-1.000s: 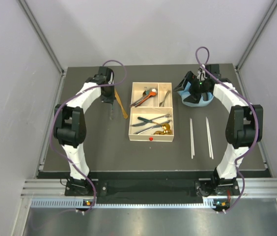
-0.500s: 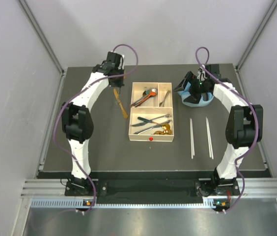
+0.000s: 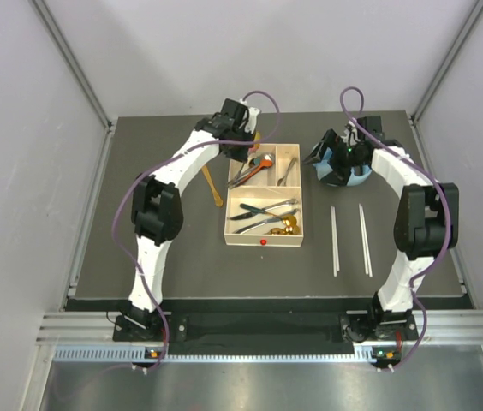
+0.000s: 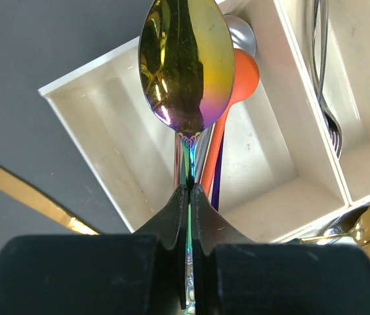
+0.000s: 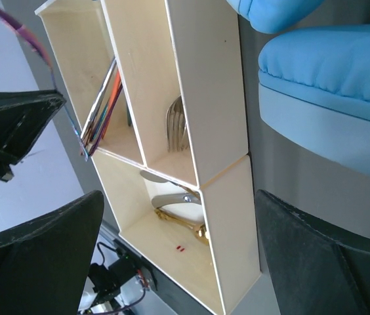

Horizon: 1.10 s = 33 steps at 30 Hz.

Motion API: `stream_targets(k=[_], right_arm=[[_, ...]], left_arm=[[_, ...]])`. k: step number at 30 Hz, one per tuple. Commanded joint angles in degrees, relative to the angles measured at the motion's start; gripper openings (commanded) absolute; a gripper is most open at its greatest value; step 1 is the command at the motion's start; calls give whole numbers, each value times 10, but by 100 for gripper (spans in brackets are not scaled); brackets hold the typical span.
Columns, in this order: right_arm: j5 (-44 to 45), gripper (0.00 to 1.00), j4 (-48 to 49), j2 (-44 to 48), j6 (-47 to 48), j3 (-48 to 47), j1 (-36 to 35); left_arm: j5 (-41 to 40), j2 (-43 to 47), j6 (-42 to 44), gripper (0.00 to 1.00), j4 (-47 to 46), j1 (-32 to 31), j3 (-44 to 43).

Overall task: Sort the eating utensils into containers
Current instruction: Place the spoon in the storage box.

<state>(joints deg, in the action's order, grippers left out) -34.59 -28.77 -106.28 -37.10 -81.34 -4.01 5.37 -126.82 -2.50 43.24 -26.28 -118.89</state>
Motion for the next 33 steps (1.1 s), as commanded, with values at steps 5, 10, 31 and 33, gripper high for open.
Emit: stream_targets(k=[5,10,31,33], right_arm=[[-10,98,17,47,5,13,-3],[-14,98,18,46,5,20,-1],[-18,98,26,34,-3,14,0],[-21,98,27,33,-4,13,0]], left_arm=[[25,-22,15,0,-37,-3,-30],[53,-34,7,0,-40,-3,-28],[96,-18,12,21,-50,-1,28],[94,-11,12,28,-50,2,32]])
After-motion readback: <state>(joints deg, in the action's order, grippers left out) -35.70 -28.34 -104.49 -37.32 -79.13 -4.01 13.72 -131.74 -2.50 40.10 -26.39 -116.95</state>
